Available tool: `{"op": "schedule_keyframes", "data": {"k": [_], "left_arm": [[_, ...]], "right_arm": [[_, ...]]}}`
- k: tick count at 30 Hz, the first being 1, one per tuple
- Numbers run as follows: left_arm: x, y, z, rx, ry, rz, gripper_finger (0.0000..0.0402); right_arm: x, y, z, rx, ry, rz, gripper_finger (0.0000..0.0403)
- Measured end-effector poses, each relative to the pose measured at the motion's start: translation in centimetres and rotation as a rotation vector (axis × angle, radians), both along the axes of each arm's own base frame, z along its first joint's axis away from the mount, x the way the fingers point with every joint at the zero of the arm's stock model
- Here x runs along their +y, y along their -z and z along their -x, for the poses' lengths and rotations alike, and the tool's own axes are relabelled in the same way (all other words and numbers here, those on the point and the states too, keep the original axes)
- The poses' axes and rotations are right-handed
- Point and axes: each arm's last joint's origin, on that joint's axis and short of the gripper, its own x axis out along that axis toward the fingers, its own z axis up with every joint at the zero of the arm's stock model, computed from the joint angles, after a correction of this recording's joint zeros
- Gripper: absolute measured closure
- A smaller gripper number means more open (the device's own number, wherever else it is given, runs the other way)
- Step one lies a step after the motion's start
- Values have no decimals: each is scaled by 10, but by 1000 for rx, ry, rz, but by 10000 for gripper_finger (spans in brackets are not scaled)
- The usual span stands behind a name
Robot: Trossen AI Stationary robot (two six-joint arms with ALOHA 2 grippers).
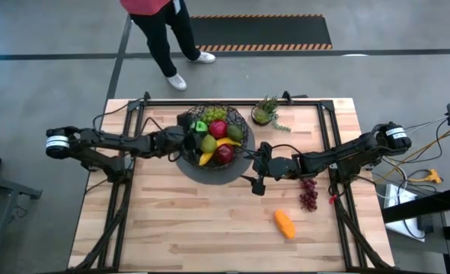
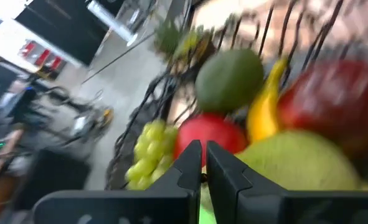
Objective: Build produce basket
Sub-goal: Adjust the pear in the black wire basket
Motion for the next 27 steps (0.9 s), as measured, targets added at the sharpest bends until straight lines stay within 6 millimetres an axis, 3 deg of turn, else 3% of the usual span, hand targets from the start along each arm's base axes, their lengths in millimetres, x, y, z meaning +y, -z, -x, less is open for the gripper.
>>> {"op": "schedule_keyframes", "data": {"k": [6,19,27], "left_arm": [[2,0,4,123,-80,-177,401],[-5,0,2,104,-32,-145,400],[-6,3,3,135,-23,-136,331]], "right_arm": [[0,0,0,0,0,0,78],[0,0,0,0,0,1,78],[0,0,0,0,0,1,78]]}}
